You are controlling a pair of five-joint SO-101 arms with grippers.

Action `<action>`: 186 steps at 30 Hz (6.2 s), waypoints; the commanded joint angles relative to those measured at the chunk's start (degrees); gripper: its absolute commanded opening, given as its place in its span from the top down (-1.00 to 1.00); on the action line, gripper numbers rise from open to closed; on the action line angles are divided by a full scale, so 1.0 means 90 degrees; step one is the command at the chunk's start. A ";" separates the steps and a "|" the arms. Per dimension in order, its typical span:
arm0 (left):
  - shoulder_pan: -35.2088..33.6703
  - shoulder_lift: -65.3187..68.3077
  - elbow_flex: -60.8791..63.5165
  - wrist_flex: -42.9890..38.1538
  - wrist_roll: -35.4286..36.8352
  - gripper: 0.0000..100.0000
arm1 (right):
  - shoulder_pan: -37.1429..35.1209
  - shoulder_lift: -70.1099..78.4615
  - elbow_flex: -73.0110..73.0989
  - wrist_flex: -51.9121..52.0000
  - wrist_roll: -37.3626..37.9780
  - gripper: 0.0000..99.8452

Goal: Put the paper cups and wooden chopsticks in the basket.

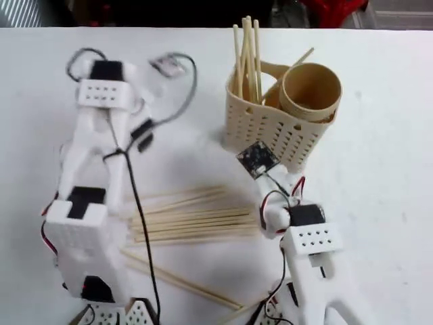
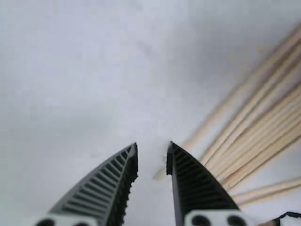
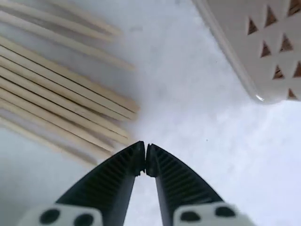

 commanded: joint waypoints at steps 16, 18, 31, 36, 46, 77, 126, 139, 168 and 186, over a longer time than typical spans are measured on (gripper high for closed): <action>0.0718 -0.1578 0.4777 -0.3536 -0.1260 0.67 | 0.0034 -0.0063 0.0391 -0.0415 0.0029 0.96; 0.0747 -0.1538 0.4786 -0.3526 -0.1241 0.67 | 0.0034 -0.0063 0.0391 -0.0425 0.0020 0.96; 0.0317 -0.1939 0.3839 -0.2813 -0.0977 0.68 | 0.0024 -0.0054 0.0459 -0.0523 0.0039 0.96; 0.0523 -0.2896 0.4542 -0.2589 -0.0987 0.68 | 0.0034 -0.0054 0.0459 -0.0523 0.0029 0.96; 0.0669 -0.2017 0.5812 -0.4503 -0.0987 0.68 | 0.0044 -0.0073 0.0469 -0.0493 0.0020 0.96; -0.1177 -0.0269 -0.0928 0.0293 -0.0772 0.95 | 0.0044 -0.0063 0.0469 -0.0523 0.0029 0.96; 0.3072 -0.3639 0.3067 -0.9543 0.3184 0.95 | 0.0034 -0.0103 0.0567 -0.0708 0.0059 0.96; 0.2926 -0.2945 0.2520 -0.8908 0.3751 0.79 | 0.0034 -0.0103 0.0625 -0.0796 0.0068 0.96; -0.2300 -0.0532 0.2530 -0.3595 0.4757 0.78 | -0.0816 -0.0034 -0.1114 0.0698 0.0068 0.69; -0.2554 0.0708 0.1973 -0.3946 0.4777 0.79 | -0.3492 0.5094 -0.5275 0.0806 0.1416 0.67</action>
